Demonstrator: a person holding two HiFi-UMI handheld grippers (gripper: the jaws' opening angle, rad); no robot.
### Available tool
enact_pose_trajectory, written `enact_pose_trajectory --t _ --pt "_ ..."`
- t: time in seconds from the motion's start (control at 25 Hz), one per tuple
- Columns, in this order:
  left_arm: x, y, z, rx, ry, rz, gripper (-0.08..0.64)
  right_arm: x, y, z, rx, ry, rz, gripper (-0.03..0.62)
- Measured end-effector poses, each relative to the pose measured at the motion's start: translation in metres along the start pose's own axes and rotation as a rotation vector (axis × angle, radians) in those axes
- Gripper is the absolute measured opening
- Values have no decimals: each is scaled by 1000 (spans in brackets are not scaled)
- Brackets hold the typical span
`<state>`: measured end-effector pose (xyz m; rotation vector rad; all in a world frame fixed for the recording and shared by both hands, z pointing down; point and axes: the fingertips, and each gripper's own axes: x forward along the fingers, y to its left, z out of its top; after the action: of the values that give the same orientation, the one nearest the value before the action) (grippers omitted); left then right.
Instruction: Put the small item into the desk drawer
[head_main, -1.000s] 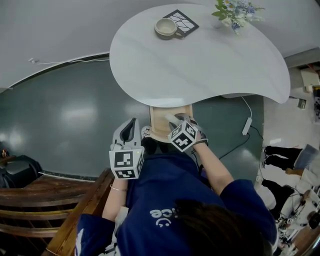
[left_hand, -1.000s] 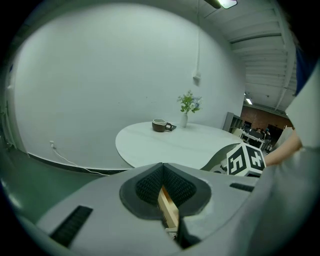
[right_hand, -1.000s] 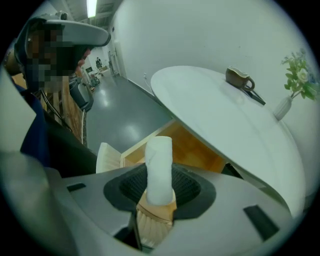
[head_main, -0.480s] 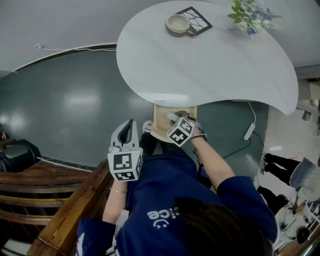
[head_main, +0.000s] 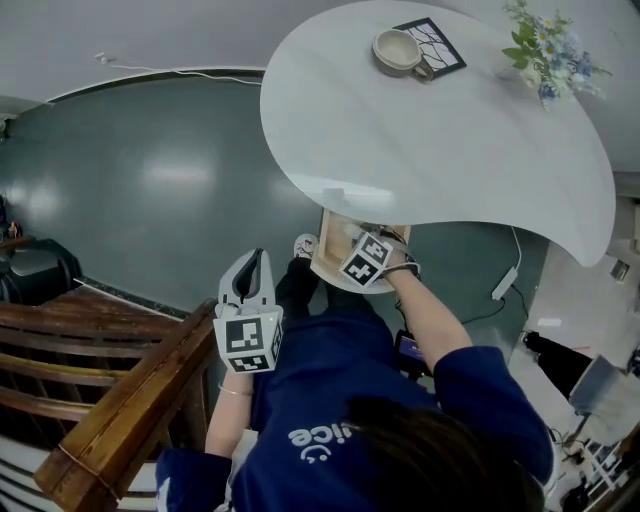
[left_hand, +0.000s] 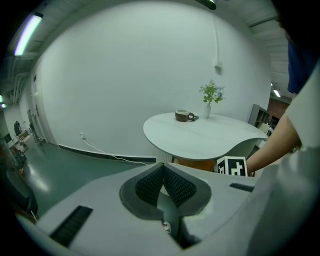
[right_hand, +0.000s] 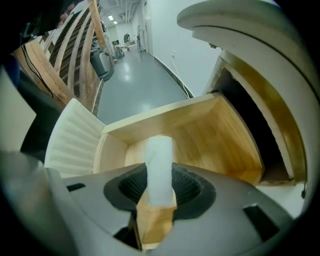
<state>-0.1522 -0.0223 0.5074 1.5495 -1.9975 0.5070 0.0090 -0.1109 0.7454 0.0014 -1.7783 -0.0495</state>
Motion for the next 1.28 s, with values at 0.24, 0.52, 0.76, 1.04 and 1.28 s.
enact_pose_trajectory --t 0.24,0.52,0.76,1.04,1.28 --pt "1 2 -1 15 17 35 3 21 7 -3 -76 41 34 150" --pt "3 -2 -1 37 35 45 3 45 7 -11 -122 68 59 152" --pt "5 -1 -15 27 85 68 3 60 7 -16 -115 74 77 152" --pt "5 4 -29 -134 118 82 3 72 8 -22 -97 85 77 152" --pt "5 7 -34 -102 138 99 3 80 11 -26 -134 102 73 152"
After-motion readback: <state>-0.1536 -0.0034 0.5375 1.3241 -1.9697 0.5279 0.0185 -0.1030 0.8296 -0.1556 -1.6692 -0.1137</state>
